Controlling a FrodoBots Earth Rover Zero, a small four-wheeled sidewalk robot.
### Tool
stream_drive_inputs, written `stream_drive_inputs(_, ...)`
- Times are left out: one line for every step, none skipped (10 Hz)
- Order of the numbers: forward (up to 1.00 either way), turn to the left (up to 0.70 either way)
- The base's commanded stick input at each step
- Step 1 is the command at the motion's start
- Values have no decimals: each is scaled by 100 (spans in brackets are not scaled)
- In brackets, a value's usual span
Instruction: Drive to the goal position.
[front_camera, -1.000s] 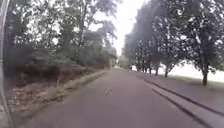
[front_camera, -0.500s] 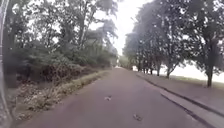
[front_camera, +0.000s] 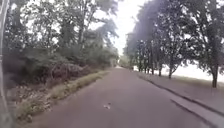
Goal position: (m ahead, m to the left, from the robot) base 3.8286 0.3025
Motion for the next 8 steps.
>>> stream_drive_inputs(70,-2)
stream_drive_inputs(70,-32)
stream_drive_inputs(70,-25)
stream_drive_inputs(70,-17)
stream_drive_inputs(70,-10)
stream_drive_inputs(70,-2)
stream_drive_inputs(70,0)
stream_drive_inputs(70,0)
